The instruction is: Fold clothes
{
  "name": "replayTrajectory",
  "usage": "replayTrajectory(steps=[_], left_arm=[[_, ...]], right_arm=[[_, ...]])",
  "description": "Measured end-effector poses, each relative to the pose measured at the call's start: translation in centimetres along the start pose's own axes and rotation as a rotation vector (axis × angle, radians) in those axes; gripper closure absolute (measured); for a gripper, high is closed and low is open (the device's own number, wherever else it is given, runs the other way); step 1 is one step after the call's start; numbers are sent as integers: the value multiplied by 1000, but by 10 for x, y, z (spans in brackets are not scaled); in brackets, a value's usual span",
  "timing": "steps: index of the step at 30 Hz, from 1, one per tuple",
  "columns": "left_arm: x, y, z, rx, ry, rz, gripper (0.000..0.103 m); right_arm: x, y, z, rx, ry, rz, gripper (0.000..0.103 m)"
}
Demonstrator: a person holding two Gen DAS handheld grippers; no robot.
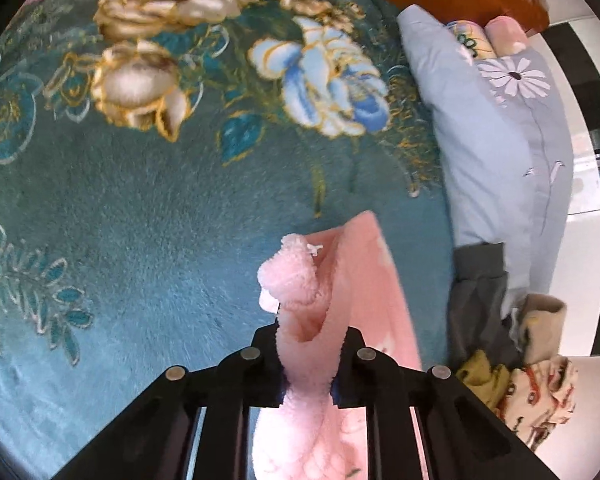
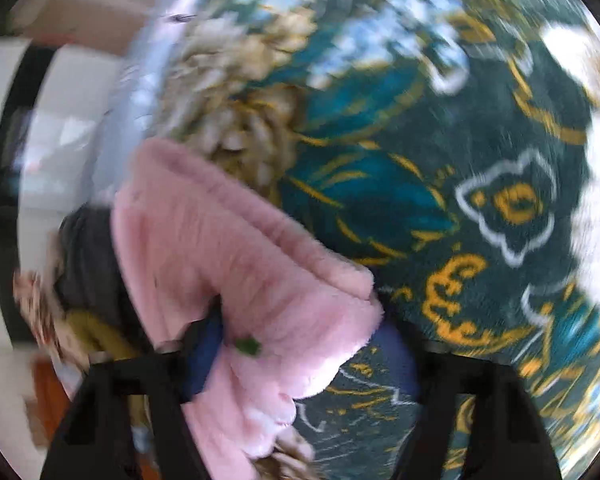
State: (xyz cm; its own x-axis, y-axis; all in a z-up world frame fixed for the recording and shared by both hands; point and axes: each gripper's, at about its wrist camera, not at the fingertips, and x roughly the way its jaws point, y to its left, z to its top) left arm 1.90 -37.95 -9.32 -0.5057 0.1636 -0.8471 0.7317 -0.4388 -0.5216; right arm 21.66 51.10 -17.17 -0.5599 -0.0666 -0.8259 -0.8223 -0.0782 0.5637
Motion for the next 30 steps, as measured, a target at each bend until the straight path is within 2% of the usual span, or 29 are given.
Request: replayTrajectory(steps=[1,2,5,7,10,12,13,14,16,19,21,22,25,29,30], left_arm=[[-7,-4,1,5,-2,-9,88],[-14,-7,2,10,-4,-17,88],[-53,-20,6,14,-36,-147,89],[-80,-18,6,5,-51,-244,89],[-117,-7,6,77,-101,-310,89],[-135,14,-2,164,-150,-253,88],[-137,29,-6,202,-168,-193,88],[-134,48,-9,228,-163,-130,88],[-110,92,-12,176,-112,-43,88],[-75,159,-22,-24,-34,16,88],[-64,194,-35,-150,-23,-11,88],[-63,202,-38,-176,-24,-23,88],[-59,213,-41,-195,-14,-50,87],[-60,212,-33,-151,13,-66,83],[-60,211,-33,-138,22,-63,76]], right_arm=[[-1,4,2,13,-4,-11,70],[-2,13,3,2,-6,-19,77],[-23,59,6,-137,-19,34,80],[-53,96,3,-285,-41,139,80],[-103,122,-4,-429,-69,319,80],[-126,118,-8,-491,-99,382,79],[-131,110,-9,-514,-109,389,79],[-128,98,-7,-528,-103,369,79],[-101,71,-2,-521,-54,260,78],[-43,25,5,-428,54,76,78],[-22,8,4,-384,78,13,78],[-18,2,4,-370,81,0,78],[-20,3,4,-378,88,-5,74],[-36,13,4,-440,105,-15,65],[-41,15,3,-455,102,-18,65]])
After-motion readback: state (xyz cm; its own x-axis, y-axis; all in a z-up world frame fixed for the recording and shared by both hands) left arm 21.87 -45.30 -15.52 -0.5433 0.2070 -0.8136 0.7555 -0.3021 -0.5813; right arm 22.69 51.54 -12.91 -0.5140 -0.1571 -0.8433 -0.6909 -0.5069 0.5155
